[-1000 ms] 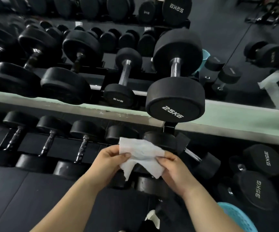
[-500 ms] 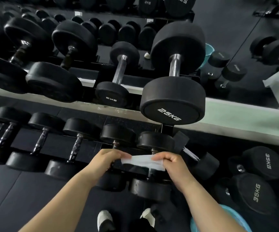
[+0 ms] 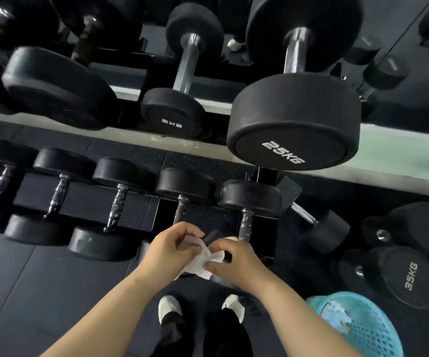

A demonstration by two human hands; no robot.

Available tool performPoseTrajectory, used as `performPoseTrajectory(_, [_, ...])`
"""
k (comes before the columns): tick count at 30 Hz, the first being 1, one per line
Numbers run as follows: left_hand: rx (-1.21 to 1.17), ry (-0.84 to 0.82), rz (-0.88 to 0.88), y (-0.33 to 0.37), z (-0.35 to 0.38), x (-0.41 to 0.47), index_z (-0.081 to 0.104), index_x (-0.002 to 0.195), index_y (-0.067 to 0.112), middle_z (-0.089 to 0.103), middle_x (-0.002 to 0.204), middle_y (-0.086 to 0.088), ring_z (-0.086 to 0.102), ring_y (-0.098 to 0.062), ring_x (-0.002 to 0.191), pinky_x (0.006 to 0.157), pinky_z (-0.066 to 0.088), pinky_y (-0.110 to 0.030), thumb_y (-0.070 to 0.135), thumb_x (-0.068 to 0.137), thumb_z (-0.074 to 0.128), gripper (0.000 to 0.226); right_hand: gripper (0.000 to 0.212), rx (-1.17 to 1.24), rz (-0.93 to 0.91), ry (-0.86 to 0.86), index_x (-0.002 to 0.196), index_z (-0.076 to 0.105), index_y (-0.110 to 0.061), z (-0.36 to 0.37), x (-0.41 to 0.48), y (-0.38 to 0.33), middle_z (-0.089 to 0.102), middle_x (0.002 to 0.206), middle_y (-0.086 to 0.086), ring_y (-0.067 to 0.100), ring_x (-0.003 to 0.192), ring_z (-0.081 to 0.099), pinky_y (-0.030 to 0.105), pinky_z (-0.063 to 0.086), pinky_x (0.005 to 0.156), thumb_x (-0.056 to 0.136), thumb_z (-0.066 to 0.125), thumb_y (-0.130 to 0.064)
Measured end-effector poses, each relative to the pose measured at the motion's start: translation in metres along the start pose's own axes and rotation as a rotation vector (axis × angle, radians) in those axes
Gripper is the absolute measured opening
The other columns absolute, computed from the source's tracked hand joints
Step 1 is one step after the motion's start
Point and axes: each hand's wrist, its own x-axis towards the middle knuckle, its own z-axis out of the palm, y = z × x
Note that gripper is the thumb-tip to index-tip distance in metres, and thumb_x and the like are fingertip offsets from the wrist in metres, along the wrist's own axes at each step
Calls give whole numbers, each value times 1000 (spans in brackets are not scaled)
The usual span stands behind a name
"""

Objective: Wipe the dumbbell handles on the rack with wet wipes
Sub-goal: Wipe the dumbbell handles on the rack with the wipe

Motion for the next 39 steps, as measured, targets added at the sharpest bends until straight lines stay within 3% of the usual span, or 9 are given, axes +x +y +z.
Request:
performPoseTrajectory(2, [5, 3, -3, -9, 1, 1, 57, 74, 28, 60, 74, 7, 54, -7, 69, 53, 42, -7, -5, 77, 60, 33, 18, 85, 54, -46, 95, 62, -27, 9, 4, 2, 50, 77, -17, 5, 83, 51, 13, 40, 73, 78, 65, -21])
performPoseTrajectory(5, [-21, -16, 20, -25, 3, 0, 57, 79, 28, 61, 80, 8, 56, -3, 74, 61, 43, -4, -5, 78, 62, 33, 19, 171, 111, -72, 69, 54, -28, 18, 5, 8, 50, 64, -13, 0, 60, 46, 9, 35, 53, 83, 59, -16])
performPoseTrajectory(10, [91, -147, 97, -64, 10, -2, 49, 87, 37, 49, 98, 17, 52, 9, 87, 75, 41, -6, -3, 79, 63, 44, 26, 166, 266, 266, 61, 45, -15, 14, -9, 37, 39, 56, -5, 5, 52, 34, 14, 29, 45, 85, 56, -12])
performPoseTrajectory(14, [206, -213, 124, -89, 17, 7, 51, 94, 32, 45, 93, 25, 47, 8, 89, 81, 40, -4, 9, 85, 59, 26, 21, 212, 385, 623, 63, 46, -5, 8, -17, 70, 37, 57, 0, 11, 52, 30, 16, 27, 41, 83, 54, -5])
performPoseTrajectory(19, [317, -244, 260, -125, 56, 40, 62, 107, 17, 44, 91, 28, 48, -2, 97, 79, 36, -3, 13, 84, 60, 23, 17, 250, 443, 764, 66, 47, -5, 4, 11, 117, 34, 57, -1, 13, 53, 29, 22, 25, 47, 82, 50, -3])
performPoseTrajectory(23, [209, -251, 265, -154, 96, 78, 56, 98, 32, 47, 95, 25, 48, 1, 97, 80, 32, 1, 19, 81, 65, 23, 9, 337, 419, 813, 81, 49, -12, 3, 50, 157, 42, 64, -2, 11, 55, 36, 19, 31, 48, 83, 49, -3])
performPoseTrajectory(30, [207, -487, 389, -177, 110, 112, 55, 79, 45, 51, 102, 28, 48, 13, 95, 77, 39, -4, 36, 67, 72, 23, 15, 417, 262, 902, 80, 49, -17, -11, 99, 215, 47, 75, 0, 13, 68, 45, 22, 37, 53, 83, 48, -2])
performPoseTrajectory(36, [249, -298, 635, -191, 114, 107, 56, 90, 46, 48, 107, 34, 50, 13, 97, 82, 33, 1, 65, 55, 59, 39, 8, 317, 76, 834, 80, 56, -11, -9, 108, 229, 55, 81, 8, 16, 74, 51, 28, 37, 64, 81, 53, -3])
performPoseTrajectory(39, [248, -250, 705, -197, 116, 106, 62, 79, 41, 50, 106, 33, 51, 13, 97, 82, 32, 2, 66, 55, 46, 38, 10, 200, 3, 807, 78, 54, 6, -6, 119, 228, 50, 75, 10, 16, 72, 45, 28, 33, 64, 79, 57, -3])
